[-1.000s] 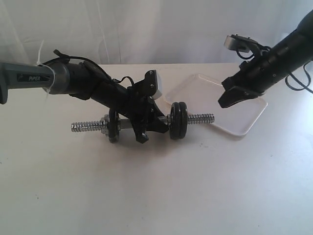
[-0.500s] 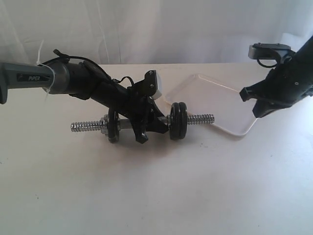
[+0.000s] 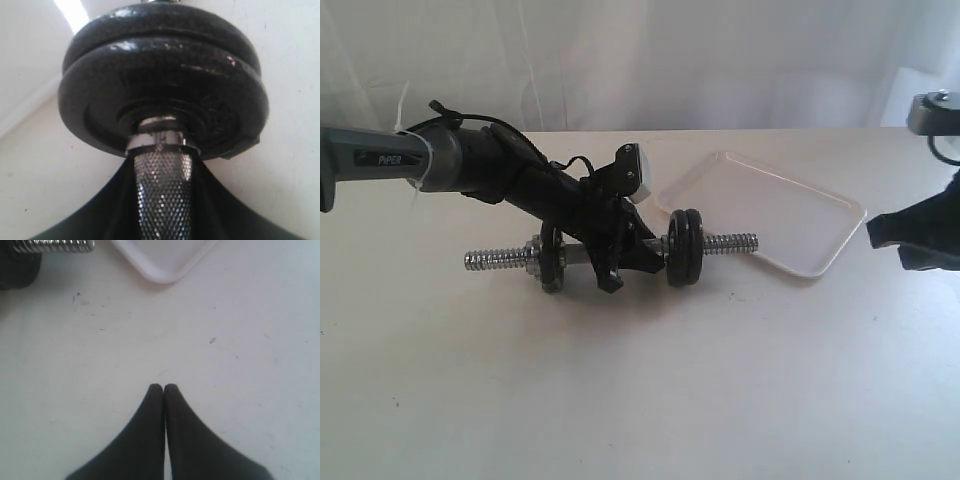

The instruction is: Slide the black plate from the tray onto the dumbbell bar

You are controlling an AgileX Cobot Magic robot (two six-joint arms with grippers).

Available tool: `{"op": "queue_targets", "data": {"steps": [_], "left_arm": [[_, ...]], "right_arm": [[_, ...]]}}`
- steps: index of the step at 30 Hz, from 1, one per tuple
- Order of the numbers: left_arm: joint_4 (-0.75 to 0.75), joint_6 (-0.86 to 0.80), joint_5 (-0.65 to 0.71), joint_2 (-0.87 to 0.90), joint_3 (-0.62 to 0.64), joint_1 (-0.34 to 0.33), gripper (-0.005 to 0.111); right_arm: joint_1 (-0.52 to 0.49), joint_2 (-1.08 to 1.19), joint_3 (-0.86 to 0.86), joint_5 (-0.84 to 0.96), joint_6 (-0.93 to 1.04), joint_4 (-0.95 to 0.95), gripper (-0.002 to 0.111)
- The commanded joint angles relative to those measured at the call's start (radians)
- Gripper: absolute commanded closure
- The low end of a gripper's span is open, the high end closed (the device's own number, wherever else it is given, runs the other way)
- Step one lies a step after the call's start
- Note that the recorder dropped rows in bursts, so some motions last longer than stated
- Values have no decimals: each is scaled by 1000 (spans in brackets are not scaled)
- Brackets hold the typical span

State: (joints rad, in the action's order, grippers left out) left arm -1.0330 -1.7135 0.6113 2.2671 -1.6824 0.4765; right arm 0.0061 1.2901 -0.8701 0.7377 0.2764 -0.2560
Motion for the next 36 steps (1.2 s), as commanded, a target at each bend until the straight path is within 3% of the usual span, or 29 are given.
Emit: {"op": "queue_targets", "data": {"steps": [1, 10, 19, 26, 34, 36], "left_arm": [[-75, 21, 69, -218, -6, 4, 107], [-77, 21, 69, -218, -6, 4, 107], [-77, 21, 69, -218, -6, 4, 107], [-69, 17, 54, -218, -6, 4, 107], [-62, 8, 12, -218, -6, 4, 106], [-62, 8, 4, -218, -6, 4, 90]], "right_arm": [[-6, -234, 144, -124, -69, 3, 108], [-6, -777, 373, -213, -125, 5, 108], [-6, -1283, 488, -237, -125, 48, 108], [-6, -1290, 482, -227, -125, 21, 108], [-6, -1290, 538, -362, -126, -51, 108], [-6, -1290, 592, -427, -126, -68, 108]]}}
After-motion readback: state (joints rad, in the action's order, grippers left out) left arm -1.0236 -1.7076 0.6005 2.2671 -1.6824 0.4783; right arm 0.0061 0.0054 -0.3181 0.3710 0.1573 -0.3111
